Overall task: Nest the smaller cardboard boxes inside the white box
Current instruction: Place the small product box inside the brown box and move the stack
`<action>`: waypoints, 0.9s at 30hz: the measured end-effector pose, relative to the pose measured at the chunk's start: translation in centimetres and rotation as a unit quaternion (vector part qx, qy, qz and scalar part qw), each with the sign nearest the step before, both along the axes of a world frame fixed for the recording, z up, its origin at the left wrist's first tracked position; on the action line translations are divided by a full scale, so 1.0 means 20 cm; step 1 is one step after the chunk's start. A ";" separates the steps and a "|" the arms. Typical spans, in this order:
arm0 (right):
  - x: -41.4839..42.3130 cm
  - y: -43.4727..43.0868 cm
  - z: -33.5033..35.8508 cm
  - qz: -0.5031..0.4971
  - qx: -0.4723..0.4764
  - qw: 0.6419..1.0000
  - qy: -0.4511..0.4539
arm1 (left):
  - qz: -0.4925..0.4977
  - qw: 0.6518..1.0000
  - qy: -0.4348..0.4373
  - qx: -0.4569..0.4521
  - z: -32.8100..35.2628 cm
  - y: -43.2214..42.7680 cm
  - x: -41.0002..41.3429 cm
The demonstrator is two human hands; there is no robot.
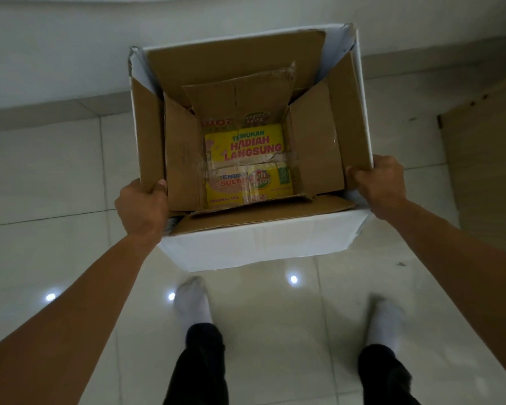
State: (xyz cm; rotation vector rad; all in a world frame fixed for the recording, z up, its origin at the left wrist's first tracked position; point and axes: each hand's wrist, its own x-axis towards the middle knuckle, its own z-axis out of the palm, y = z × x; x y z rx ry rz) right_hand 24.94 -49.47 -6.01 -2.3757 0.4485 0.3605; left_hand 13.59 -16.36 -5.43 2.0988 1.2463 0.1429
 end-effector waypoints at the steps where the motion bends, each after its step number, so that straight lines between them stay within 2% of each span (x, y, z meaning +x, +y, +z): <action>1: 0.02 -0.10 0.00 -0.003 -0.002 1.000 -0.003 | -0.002 1.000 0.001 -0.001 0.00 -0.10 0.01; 9: 0.13 -0.80 -0.05 -0.011 -0.002 1.000 -0.004 | 0.000 1.000 0.027 0.005 -0.05 -0.83 0.17; 14: 0.21 -1.14 -0.16 -0.049 0.020 0.998 0.035 | -0.005 0.999 0.033 -0.010 -0.13 -1.16 0.23; 21: 0.32 -1.37 -0.22 -0.061 0.030 0.997 0.047 | -0.001 0.999 0.032 0.007 -0.17 -1.41 0.31; 27: 0.35 -1.54 -0.19 -0.060 -0.050 0.995 0.059 | -0.030 0.999 0.044 -0.006 -0.15 -1.58 0.37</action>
